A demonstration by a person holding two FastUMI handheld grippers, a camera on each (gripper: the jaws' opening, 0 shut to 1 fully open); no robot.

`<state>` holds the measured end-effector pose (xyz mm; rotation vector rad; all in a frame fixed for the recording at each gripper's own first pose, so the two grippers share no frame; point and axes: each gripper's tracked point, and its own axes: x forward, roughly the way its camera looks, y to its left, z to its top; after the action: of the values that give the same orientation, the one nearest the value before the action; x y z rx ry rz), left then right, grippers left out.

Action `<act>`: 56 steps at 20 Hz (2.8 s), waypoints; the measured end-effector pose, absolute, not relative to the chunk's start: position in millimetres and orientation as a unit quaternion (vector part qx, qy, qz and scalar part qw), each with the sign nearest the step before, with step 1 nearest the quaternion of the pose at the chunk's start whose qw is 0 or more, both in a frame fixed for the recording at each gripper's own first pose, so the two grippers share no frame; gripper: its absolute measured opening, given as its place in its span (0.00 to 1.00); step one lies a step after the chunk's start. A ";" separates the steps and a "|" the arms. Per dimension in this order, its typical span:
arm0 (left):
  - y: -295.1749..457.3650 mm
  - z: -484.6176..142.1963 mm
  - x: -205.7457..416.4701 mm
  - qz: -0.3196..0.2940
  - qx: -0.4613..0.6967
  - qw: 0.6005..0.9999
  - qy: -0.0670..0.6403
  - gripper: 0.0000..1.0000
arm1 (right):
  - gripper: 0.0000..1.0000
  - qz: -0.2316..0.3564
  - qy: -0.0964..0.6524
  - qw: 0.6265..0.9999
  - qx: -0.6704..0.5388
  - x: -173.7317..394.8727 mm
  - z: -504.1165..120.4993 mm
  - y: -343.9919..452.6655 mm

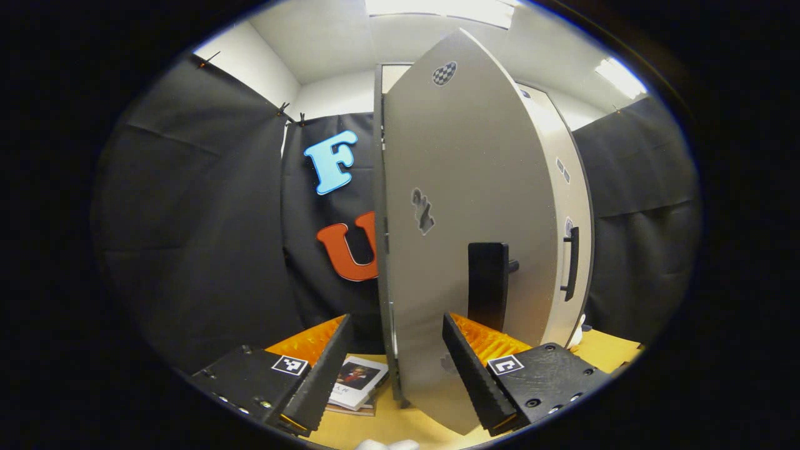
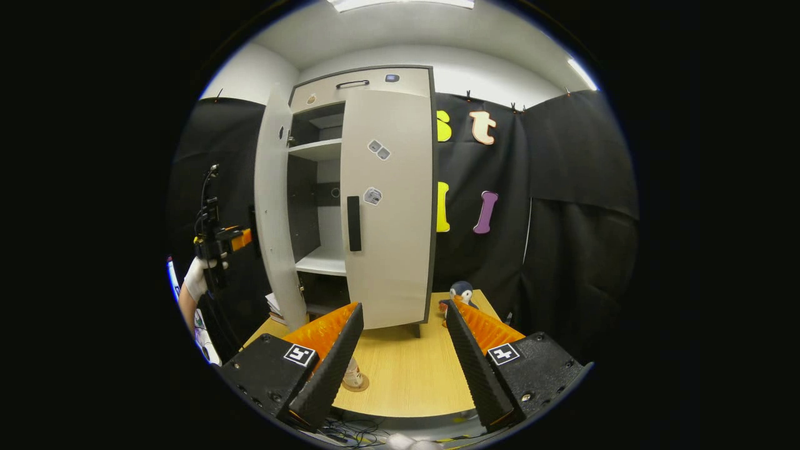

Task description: Grasp the bottle in the cabinet with the left hand and place it on the coaster, then close the right door with the right hand and the left door with the left hand.

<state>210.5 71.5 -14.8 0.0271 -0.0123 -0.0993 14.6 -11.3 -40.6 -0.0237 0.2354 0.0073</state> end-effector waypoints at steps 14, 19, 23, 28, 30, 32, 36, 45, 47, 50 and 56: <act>22.2 4.8 207.4 -0.033 0.008 0.999 0.005 0.96 | 0.83 -0.006 0.076 0.997 -0.002 38.3 -16.7 -51.2; 3.9 8.6 153.5 -0.053 -0.005 0.999 -0.002 0.96 | 0.83 -0.017 0.054 0.998 0.004 51.6 -8.9 -48.6; -5.6 -5.5 101.7 -0.065 -0.014 0.998 0.008 0.96 | 0.82 -0.017 0.034 0.999 0.002 57.9 -0.7 -37.7; 0.7 -11.7 65.4 -0.061 -0.001 0.998 0.011 0.96 | 0.82 -0.014 0.030 0.999 -0.004 61.4 -9.6 -19.3; 10.2 -15.7 56.3 -0.045 0.009 0.999 0.009 0.96 | 0.82 -0.011 0.035 0.999 -0.011 62.3 -14.5 -11.6; 17.5 -23.1 49.0 -0.030 0.010 0.999 0.018 0.96 | 0.82 -0.010 0.037 0.999 -0.009 63.4 -16.7 -5.5; 19.6 -22.4 44.5 -0.027 -0.023 0.999 0.019 0.96 | 0.82 -0.017 0.032 0.999 -0.006 63.6 -16.7 -1.5; 52.7 -23.1 39.9 -0.002 0.000 1.000 0.021 0.97 | 0.83 -0.025 0.028 0.999 -0.015 63.6 -13.3 5.2; 53.3 -24.0 41.5 -0.004 0.003 1.000 0.020 0.97 | 0.83 -0.034 0.019 0.999 -0.019 62.2 -8.8 2.0; 51.9 -23.9 41.9 -0.008 0.000 1.000 0.020 0.95 | 0.83 -0.040 0.012 0.999 -0.020 61.4 -8.7 0.1; 52.7 -20.2 40.2 -0.009 0.004 1.000 0.010 0.97 | 0.82 -0.042 0.005 0.999 -0.025 57.7 -2.0 -0.8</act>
<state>40.2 52.7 -20.2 0.0080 0.0205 -0.0175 57.7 -0.8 -2.0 -0.0492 0.0093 -0.0843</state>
